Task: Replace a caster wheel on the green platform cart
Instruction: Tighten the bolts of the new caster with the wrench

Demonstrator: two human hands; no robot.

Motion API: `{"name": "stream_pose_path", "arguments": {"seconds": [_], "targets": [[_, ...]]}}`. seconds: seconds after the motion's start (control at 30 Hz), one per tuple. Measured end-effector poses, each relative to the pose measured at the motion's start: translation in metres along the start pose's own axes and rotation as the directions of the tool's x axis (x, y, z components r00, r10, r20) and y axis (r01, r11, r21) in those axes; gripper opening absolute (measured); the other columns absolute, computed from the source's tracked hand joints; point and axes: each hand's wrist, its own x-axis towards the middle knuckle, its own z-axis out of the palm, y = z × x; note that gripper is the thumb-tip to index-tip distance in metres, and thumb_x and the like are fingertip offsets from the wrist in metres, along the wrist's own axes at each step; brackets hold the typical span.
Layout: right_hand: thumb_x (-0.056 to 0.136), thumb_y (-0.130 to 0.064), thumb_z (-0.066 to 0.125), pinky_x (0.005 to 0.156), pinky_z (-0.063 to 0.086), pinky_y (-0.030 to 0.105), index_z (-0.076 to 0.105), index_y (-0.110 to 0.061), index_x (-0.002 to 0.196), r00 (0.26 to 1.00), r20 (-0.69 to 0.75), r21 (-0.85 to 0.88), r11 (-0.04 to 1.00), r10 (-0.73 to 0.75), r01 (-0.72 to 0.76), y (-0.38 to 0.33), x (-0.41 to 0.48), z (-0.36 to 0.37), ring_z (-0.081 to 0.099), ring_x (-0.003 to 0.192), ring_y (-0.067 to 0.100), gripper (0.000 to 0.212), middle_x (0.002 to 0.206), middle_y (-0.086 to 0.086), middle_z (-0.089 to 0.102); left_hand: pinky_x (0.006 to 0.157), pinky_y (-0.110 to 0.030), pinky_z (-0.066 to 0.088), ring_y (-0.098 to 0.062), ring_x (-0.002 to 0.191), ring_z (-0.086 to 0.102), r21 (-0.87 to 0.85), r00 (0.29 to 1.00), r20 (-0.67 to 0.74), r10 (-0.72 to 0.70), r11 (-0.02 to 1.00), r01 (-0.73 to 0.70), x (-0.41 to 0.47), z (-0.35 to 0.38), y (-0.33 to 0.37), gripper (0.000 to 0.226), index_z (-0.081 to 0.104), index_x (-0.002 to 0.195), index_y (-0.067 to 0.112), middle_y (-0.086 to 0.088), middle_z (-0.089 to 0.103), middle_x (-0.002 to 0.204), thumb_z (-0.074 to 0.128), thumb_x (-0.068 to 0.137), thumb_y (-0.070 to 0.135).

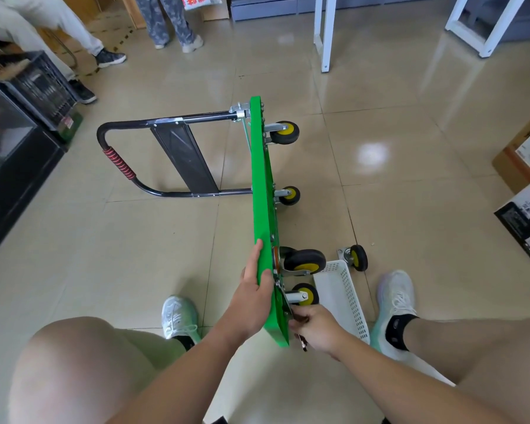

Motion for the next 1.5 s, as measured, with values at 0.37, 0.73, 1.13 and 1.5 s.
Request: {"name": "stream_pose_path", "arguments": {"seconds": [0.37,0.73,1.13,1.5], "targets": [[0.094,-0.013,0.066,0.057,0.056,0.032,0.072,-0.005,0.097,0.988,0.073,0.254,0.955,0.139,-0.154,-0.038,-0.029,0.001,0.069,0.059,0.024,0.01,0.076,0.008,0.069,0.107,-0.048,0.046,-0.036,0.124,0.058,0.038,1.0,-0.014,-0.005,0.999,0.006,0.001,0.002,0.001,0.057,0.004,0.148,0.073,-0.001,0.045,0.153,0.029,0.109,0.039],[0.096,-0.021,0.066,0.059,0.058,0.033,0.067,-0.009,0.103,0.965,0.106,0.266,0.928,0.241,-0.261,-0.028,-0.035,-0.001,0.069,0.061,0.022,0.014,0.087,0.011,0.066,0.112,-0.052,0.045,-0.028,0.125,0.058,-0.008,1.0,-0.003,0.002,1.0,-0.002,0.0,0.001,0.001,0.057,0.005,0.145,0.077,0.002,0.041,0.156,0.03,0.108,0.041],[0.091,-0.016,0.07,0.09,0.052,0.023,0.077,-0.026,0.112,0.999,-0.053,-0.066,0.998,0.003,-0.006,0.0,-0.001,-0.004,0.067,0.095,0.01,0.024,0.098,-0.012,0.075,0.11,-0.048,0.047,-0.016,0.122,0.059,-0.038,1.0,0.001,-0.007,0.999,0.007,0.001,0.001,-0.001,0.057,0.007,0.146,0.076,0.004,0.04,0.156,0.031,0.109,0.04],[0.091,-0.007,0.07,0.078,0.049,0.005,0.075,-0.018,0.114,0.998,-0.061,0.005,1.0,-0.023,0.023,0.0,0.008,0.002,0.067,0.091,0.002,0.026,0.104,-0.007,0.075,0.114,-0.04,0.041,-0.009,0.125,0.055,-0.029,1.0,0.009,-0.012,1.0,0.012,0.001,0.001,0.001,0.058,0.007,0.153,0.067,0.006,0.038,0.158,0.032,0.11,0.035]]}}
